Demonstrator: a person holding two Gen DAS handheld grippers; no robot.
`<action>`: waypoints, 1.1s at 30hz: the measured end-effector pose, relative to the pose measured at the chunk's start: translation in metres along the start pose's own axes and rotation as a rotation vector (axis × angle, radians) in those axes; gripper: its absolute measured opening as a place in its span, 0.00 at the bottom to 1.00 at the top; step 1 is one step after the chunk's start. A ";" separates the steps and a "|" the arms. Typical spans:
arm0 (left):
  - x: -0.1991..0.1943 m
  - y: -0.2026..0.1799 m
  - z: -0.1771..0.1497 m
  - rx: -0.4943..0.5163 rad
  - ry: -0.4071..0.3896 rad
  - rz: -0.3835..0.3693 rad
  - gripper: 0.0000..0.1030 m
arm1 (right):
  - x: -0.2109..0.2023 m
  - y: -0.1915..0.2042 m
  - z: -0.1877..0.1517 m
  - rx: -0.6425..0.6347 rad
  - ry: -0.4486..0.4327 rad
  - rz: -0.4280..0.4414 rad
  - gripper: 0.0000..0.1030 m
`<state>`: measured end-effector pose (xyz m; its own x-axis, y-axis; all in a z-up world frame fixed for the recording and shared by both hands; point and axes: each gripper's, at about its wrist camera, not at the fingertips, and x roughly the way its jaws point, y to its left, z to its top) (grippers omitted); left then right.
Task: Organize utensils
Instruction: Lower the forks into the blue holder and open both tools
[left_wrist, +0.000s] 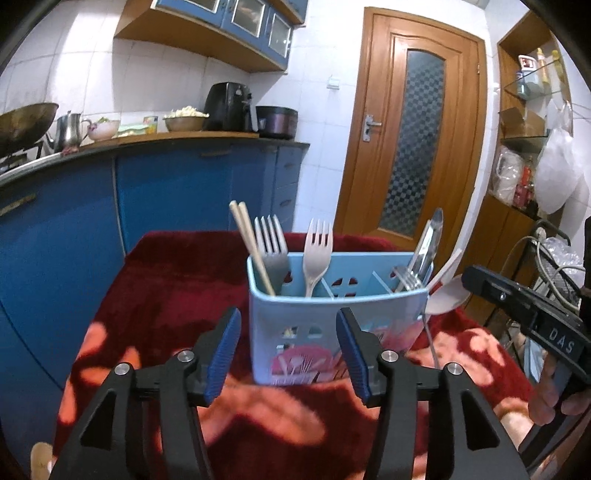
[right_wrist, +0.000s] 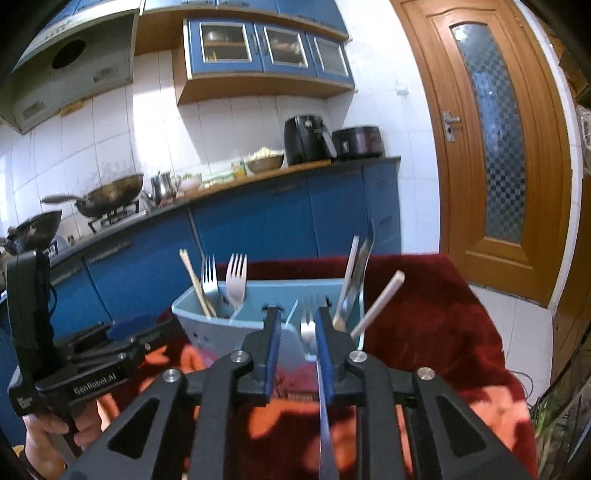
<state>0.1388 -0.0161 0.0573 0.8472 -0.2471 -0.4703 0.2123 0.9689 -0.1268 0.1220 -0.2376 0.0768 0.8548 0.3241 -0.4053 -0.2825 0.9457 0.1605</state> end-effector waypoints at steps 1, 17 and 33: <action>0.001 0.001 -0.002 0.000 0.005 0.005 0.55 | 0.003 0.001 -0.003 -0.010 0.018 -0.009 0.22; 0.032 0.017 -0.021 -0.041 0.097 0.039 0.56 | 0.040 -0.010 -0.025 -0.042 0.207 -0.110 0.22; 0.028 0.013 -0.024 -0.025 0.082 0.031 0.56 | 0.051 -0.006 -0.030 -0.060 0.279 -0.064 0.05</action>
<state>0.1538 -0.0112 0.0217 0.8104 -0.2180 -0.5438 0.1738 0.9759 -0.1322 0.1543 -0.2259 0.0287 0.7210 0.2500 -0.6463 -0.2643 0.9613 0.0770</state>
